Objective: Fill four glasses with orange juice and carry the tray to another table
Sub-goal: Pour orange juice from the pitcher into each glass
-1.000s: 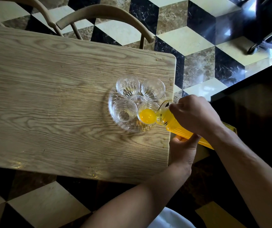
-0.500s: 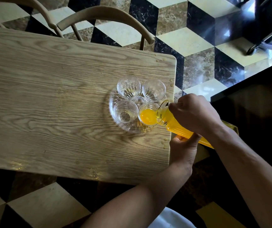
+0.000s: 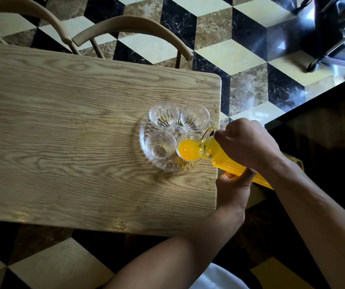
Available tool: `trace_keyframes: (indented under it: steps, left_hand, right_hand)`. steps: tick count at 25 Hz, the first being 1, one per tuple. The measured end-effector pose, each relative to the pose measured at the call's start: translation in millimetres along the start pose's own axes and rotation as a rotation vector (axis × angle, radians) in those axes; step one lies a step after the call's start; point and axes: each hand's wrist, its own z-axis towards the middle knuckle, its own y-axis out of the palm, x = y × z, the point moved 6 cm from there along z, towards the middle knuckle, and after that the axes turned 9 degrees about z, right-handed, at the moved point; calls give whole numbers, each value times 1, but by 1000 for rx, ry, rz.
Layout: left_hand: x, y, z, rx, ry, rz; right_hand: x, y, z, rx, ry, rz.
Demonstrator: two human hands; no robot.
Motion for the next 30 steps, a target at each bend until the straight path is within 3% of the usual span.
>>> trace_keyframes:
  steps: [14, 30]
  left_hand:
    - [4, -15, -9, -37, -54, 19]
    - [29, -32, -14, -53, 0, 235]
  right_hand:
    - [-9, 2, -9, 46, 59, 27]
    - [9, 7, -3, 91, 76, 225]
